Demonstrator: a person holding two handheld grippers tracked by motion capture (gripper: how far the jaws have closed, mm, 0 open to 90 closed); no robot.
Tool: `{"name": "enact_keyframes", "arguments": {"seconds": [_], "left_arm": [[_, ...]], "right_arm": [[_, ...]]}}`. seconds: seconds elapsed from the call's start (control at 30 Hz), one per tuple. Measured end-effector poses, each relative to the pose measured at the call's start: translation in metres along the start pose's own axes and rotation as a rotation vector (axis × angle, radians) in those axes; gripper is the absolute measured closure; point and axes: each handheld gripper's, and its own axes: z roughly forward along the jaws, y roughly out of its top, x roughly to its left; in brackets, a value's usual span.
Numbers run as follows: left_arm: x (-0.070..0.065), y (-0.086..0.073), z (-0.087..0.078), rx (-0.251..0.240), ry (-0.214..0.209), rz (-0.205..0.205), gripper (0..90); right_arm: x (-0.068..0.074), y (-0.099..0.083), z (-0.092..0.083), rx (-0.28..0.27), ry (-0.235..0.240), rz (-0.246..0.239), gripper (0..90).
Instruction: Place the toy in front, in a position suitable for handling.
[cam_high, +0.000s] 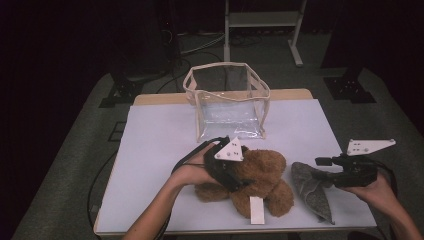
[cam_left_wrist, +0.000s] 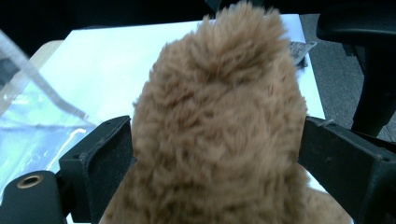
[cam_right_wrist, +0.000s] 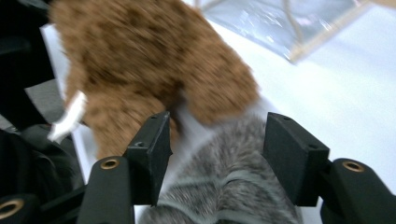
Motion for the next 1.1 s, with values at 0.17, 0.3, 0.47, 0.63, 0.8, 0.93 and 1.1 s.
{"name": "enact_keyframes", "arguments": {"seconds": [0.17, 0.3, 0.47, 0.63, 0.8, 0.93, 1.1], "left_arm": [[0.0, -0.009, -0.009, -0.001, 0.019, -0.009, 9.0], [0.001, -0.015, -0.02, -0.005, 0.037, -0.022, 9.0], [0.002, -0.025, -0.035, -0.011, 0.065, -0.039, 8.0], [0.002, -0.037, -0.045, -0.009, 0.079, -0.049, 7.8], [0.001, -0.054, -0.055, -0.002, 0.096, -0.069, 7.7], [0.001, -0.069, -0.061, 0.011, 0.107, -0.075, 7.7], [0.003, -0.087, -0.064, 0.009, 0.112, -0.1, 7.7]], "right_arm": [[0.017, 0.02, 0.014, -0.007, 0.052, -0.064, 36.0], [0.027, 0.032, 0.022, -0.014, 0.093, -0.095, 34.1], [0.037, 0.046, 0.034, -0.027, 0.153, -0.13, 30.6], [0.046, 0.055, 0.043, -0.03, 0.182, -0.165, 28.1], [0.052, 0.063, 0.056, -0.025, 0.2, -0.193, 26.8], [0.055, 0.069, 0.067, -0.012, 0.183, -0.22, 25.9], [0.055, 0.07, 0.079, 0.01, 0.174, -0.234, 24.8]]}}
